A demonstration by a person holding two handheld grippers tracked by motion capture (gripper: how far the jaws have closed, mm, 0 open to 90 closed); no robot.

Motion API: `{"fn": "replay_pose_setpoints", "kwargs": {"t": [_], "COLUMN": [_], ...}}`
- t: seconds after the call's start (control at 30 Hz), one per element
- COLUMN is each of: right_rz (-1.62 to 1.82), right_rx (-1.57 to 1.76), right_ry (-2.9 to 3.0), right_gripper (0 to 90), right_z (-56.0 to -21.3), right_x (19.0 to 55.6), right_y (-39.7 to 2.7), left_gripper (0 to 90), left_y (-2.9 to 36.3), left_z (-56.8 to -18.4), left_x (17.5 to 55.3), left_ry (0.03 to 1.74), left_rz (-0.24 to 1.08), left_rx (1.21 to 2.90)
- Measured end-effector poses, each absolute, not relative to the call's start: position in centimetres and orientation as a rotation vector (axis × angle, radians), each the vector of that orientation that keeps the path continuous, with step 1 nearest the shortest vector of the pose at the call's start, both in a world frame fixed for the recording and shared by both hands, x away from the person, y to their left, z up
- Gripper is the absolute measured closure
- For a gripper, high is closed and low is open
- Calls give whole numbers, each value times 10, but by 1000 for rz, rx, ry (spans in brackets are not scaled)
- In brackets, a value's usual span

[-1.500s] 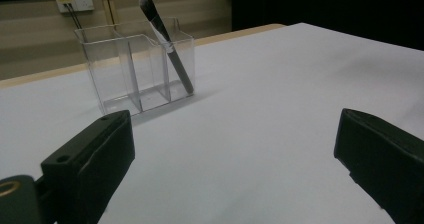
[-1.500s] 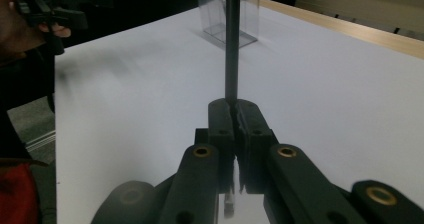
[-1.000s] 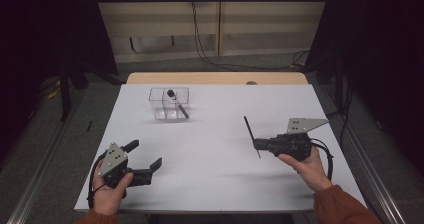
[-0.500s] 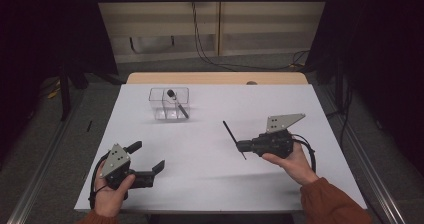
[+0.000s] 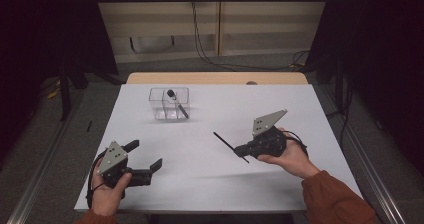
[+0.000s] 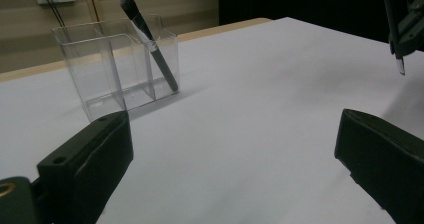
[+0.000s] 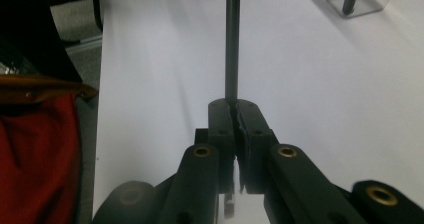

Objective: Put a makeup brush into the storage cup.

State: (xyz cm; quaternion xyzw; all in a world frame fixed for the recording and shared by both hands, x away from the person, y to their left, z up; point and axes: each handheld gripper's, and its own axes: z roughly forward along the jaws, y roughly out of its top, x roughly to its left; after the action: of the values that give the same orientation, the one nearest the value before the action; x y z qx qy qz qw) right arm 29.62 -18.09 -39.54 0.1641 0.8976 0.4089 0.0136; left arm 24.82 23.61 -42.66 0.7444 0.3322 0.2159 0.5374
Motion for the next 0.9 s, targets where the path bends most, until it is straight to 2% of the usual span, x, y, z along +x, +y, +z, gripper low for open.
{"fn": "replay_pose_setpoints", "kwargs": {"t": [0.47,0.57,0.77,0.9], "right_rz": [923,841,592,564], "right_rx": [364,321,280,288], "right_ry": [2975,3018,3064,3077], "right_gripper": [869,869,869,869], "right_z": [-397,-396,-399,-399], "right_x": [298,298,297,297], "right_y": [-163,-157,-150,-150], "left_gripper": [19,19,19,20], "left_y": [230,227,220,218], "left_z": [-421,-417,-410,-406], "left_x": [251,253,254,255], "left_ry": [756,738,684,671], "left_rz": [443,460,414,413], "left_rx": [1816,1832,1890,1908]}}
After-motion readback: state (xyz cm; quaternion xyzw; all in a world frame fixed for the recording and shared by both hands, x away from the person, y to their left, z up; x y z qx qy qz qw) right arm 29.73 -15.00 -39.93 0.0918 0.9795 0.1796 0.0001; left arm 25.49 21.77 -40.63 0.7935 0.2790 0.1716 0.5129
